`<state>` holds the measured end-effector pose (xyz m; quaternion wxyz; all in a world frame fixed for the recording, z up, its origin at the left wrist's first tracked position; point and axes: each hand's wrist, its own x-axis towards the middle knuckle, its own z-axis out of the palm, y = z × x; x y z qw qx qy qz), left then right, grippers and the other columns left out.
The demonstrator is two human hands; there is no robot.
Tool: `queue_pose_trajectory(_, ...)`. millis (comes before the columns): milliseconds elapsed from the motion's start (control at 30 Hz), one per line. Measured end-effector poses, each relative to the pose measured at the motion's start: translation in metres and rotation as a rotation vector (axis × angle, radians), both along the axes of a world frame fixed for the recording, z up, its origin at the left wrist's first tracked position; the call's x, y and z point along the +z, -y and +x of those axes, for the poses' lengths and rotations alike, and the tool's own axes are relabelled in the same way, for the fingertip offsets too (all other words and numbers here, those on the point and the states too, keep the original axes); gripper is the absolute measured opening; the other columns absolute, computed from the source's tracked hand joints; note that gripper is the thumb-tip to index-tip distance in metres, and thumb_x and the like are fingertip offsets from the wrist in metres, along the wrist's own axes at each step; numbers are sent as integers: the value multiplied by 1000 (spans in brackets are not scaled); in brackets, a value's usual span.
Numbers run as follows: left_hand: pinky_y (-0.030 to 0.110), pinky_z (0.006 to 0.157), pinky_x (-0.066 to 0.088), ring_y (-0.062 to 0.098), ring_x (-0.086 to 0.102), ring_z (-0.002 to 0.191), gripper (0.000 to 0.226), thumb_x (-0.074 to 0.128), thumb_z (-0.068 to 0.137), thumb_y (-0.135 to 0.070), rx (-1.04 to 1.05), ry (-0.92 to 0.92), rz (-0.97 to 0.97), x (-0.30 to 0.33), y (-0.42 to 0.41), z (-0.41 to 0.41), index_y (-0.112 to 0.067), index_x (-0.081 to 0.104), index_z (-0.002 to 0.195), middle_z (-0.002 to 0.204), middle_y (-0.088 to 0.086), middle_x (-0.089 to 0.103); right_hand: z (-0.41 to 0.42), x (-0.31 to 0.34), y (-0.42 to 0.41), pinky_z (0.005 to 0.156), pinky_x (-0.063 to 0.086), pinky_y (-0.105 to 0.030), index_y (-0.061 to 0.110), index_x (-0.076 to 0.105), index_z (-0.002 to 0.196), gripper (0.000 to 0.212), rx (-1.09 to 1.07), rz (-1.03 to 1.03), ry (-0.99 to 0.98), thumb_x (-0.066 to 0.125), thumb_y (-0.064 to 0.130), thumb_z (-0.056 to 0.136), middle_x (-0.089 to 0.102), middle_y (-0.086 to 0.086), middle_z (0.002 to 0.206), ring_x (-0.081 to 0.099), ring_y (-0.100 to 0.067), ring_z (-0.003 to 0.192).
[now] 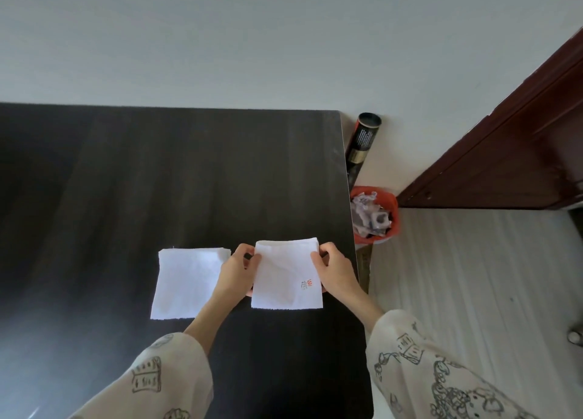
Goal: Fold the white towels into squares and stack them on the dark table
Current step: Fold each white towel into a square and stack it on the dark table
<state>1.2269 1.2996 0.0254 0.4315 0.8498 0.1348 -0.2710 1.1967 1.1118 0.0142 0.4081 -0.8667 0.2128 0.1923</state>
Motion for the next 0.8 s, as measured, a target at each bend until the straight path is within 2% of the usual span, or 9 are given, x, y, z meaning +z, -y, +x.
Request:
queue_pose_trajectory(100,35,66,53,20,57,74,26,43,96,-30,-9,83,99,2,2,-5,-13,42,116,88,1,56,-4,-1,-1,67,50,-20,16,46,112,26,-54,-33,52,45,36,96,61,-2,102,58,-9,79)
queue_pose_trajectory(200,30,66,44,16,51,81,24,44,96,-23,-32,362,254,11,5,-17,-11,43,117,105,-1,51,-11,3,-3,69,44,-15,13,51,115,29,-124,-178,247,51,32,94,56,-1,106,56,-11,88)
queue_pose_trajectory(267,36,74,51,21,52,95,24,53,89,-6,-212,696,315,9,8,-27,-8,49,112,111,5,53,-18,1,-8,73,50,-22,10,58,109,24,-60,-351,474,56,26,91,60,-5,104,59,-17,91)
queue_pose_trajectory(333,44,86,53,31,57,109,47,71,72,-1,-530,912,390,-3,11,-36,-8,50,114,117,13,59,-26,-9,-15,82,56,-36,12,63,107,28,129,-534,650,56,30,87,65,-8,109,64,-23,98)
queue_pose_trajectory(400,52,100,41,35,50,123,74,82,61,-12,-793,850,460,-16,12,-34,-6,45,124,131,15,54,-33,-25,-20,99,47,-44,10,63,115,40,400,-626,654,60,37,85,62,-11,123,57,-28,117)
queue_pose_trajectory(467,52,109,28,34,39,131,71,75,74,-18,-884,800,523,-28,10,-25,-3,39,133,142,15,43,-34,-35,-24,106,39,-47,8,58,125,48,529,-659,569,61,36,86,53,-13,135,46,-29,129)
queue_pose_trajectory(533,48,116,16,32,32,136,49,42,96,-25,-875,794,540,-40,5,-15,-3,31,138,146,15,35,-29,-41,-24,108,35,-45,9,49,133,48,485,-673,471,44,36,94,45,-12,142,39,-27,134)
queue_pose_trajectory(600,41,116,6,27,22,140,52,16,101,-34,-885,704,543,-49,3,-9,-4,23,142,149,14,30,-24,-46,-22,110,31,-44,10,42,137,51,481,-675,394,30,38,97,40,-11,146,34,-26,137)
queue_pose_trajectory(800,38,116,0,22,5,142,60,16,99,-41,-899,696,560,-72,2,-6,-4,11,145,153,13,13,-24,-67,-19,114,23,-42,10,28,143,55,512,-658,369,26,43,98,31,-11,151,22,-25,141)
